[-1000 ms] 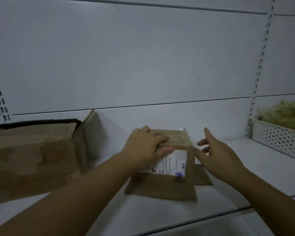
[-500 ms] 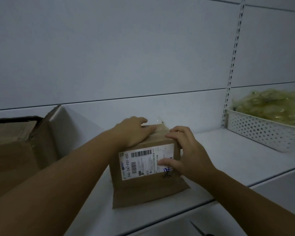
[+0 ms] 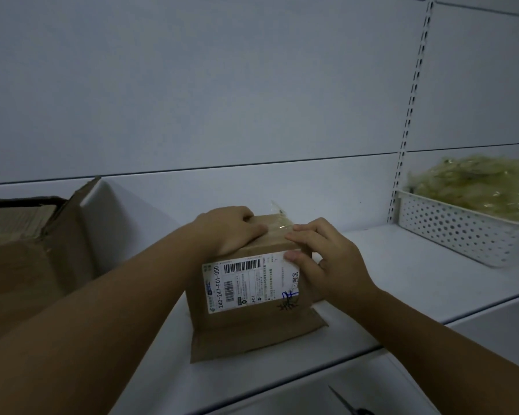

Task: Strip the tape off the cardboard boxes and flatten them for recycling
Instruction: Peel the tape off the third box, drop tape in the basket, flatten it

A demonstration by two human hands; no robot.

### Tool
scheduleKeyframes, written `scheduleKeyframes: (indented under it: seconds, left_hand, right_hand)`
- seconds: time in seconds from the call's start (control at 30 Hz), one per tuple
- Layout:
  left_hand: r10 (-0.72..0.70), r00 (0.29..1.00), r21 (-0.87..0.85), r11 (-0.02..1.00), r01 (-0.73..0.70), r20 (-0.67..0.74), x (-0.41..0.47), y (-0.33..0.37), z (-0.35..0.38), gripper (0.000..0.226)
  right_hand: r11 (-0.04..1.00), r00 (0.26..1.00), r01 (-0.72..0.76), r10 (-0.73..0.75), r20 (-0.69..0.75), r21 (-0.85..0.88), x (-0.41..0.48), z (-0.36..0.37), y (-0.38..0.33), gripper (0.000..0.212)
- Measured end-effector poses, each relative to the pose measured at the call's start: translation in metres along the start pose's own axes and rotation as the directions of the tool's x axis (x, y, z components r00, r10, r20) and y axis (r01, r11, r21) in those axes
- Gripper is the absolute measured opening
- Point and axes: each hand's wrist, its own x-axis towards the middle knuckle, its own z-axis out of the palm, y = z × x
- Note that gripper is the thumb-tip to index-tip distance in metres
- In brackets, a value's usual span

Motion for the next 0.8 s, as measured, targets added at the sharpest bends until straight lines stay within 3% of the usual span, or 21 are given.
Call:
scheduleKeyframes:
  seconds: [0.17,0.27,0.33,0.4,0.47,0.53,0.63,0.73,0.8]
  left_hand:
    - [-0.015,1.0,0.002,1.0,0.015,-0.017,-0.001,-0.002,0.001,0.055]
    - [-0.016,1.0,-0.003,1.0,0.016,-0.018,-0.002,-0.003,0.001,0.055]
    - [-0.018,1.0,-0.003,1.0,0.018,-0.021,-0.002,-0.002,0.0,0.056]
    - [-0.017,1.0,0.004,1.0,0.017,-0.017,-0.002,-0.002,0.0,0.056]
    - [-0.01,1.0,0.008,1.0,0.01,-0.016,-0.001,-0.002,0.0,0.054]
    - [-0.007,1.0,0.003,1.0,0.007,-0.019,-0.002,-0.002,0.0,0.053]
    - [-0.005,1.0,0.004,1.0,0.005,-0.026,-0.002,-0.002,0.0,0.052]
    - [0.015,0.999,-0.013,1.0,-0.016,-0.038,-0.004,-0.004,0.0,0.049]
    - [0.048,0.998,-0.042,0.998,-0.049,-0.035,-0.006,-0.005,-0.002,0.048]
  right_hand:
    - [0.998,0.997,-0.062,0.06,0.054,0.022,0.001,-0.011,0.002,0.03]
    - [0.966,0.967,-0.25,0.247,0.058,0.065,-0.008,-0.014,0.004,0.033]
    - [0.928,0.928,-0.355,0.335,0.163,0.116,-0.013,-0.013,0.004,0.046]
    - [0.924,0.915,-0.352,0.306,0.263,0.15,-0.016,-0.013,0.002,0.065]
    - [0.955,0.932,-0.275,0.235,0.275,0.114,-0.013,-0.016,-0.001,0.074]
    - [0.97,0.947,-0.237,0.222,0.232,0.043,-0.007,-0.017,-0.004,0.071]
    - [0.95,0.937,-0.311,0.309,0.163,-0.012,0.004,-0.017,-0.009,0.065]
    - [0.878,0.858,-0.479,0.463,0.22,0.018,0.015,-0.023,-0.008,0.054]
    - [0.687,0.714,-0.685,0.569,0.409,0.24,0.018,-0.03,-0.004,0.054]
